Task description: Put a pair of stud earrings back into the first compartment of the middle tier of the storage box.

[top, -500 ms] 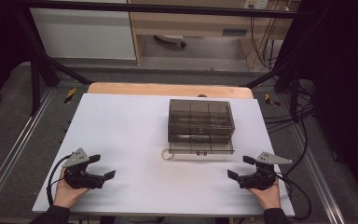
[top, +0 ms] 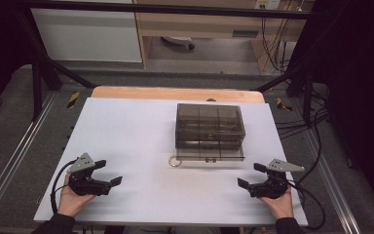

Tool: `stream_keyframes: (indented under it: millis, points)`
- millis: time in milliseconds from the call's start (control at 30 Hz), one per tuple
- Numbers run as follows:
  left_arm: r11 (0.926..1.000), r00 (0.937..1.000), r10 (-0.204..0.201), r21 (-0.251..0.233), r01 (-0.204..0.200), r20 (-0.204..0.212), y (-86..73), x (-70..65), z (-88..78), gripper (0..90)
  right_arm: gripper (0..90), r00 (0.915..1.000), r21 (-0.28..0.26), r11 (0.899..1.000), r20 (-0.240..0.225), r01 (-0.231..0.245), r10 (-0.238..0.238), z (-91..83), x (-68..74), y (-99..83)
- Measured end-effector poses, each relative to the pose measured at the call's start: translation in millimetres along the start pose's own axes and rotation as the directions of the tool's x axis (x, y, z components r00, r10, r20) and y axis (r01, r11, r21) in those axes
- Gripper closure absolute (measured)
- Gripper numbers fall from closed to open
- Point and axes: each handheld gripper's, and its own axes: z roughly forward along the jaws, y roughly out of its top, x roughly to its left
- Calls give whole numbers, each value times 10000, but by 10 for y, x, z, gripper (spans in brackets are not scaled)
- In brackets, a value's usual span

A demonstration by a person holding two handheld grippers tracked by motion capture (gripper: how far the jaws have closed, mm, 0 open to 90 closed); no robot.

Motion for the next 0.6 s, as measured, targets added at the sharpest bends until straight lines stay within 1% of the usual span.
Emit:
stream_keyframes:
  millis: [133,167,300,533,600]
  points:
    - [10000,10000,11,34,-11,12,18,-30,26,58,6,10000,3,10000,-22,6,-6,-4,3,-1]
    - [10000,10000,24,48,-24,27,32,-56,43,58,6,10000,0,10000,-19,-9,9,-6,4,-1]
    - [9998,9999,122,130,-123,62,64,-98,82,58,6,10000,27,10000,13,16,-16,-1,1,1]
    - [9997,9999,101,241,-102,68,98,-146,151,58,6,9999,105,9999,33,101,-101,7,3,-5]
    - [9995,9998,171,277,-172,51,127,-174,184,58,6,9999,115,9999,44,95,-96,6,3,-5]
